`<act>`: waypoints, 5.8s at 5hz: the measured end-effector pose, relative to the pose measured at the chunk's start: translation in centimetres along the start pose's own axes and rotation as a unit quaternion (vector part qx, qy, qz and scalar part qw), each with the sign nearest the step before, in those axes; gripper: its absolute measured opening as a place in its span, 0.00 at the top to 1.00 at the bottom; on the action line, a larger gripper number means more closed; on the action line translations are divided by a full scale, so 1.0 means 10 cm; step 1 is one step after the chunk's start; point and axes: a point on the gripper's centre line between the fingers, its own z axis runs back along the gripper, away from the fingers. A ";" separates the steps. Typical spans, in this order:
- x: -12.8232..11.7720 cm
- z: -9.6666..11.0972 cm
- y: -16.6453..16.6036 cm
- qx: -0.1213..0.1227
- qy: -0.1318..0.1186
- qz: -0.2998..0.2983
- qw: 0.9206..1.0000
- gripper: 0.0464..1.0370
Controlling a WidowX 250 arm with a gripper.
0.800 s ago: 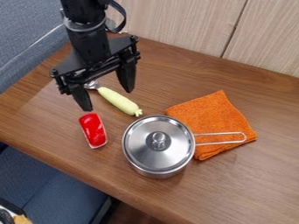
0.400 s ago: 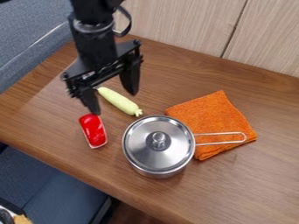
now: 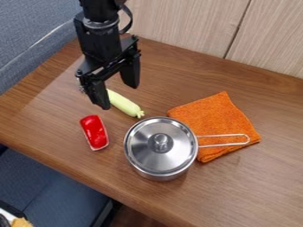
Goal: Move the yellow spoon to the top left side of the table
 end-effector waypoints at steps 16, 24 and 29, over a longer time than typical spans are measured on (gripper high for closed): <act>0.02 -0.20 -1.67 -0.036 -0.031 -0.044 0.998 0.65; 0.03 -0.79 -1.67 -0.003 -0.080 -0.066 0.995 0.03; 0.08 0.31 -1.19 -0.101 -0.074 -0.010 0.992 0.04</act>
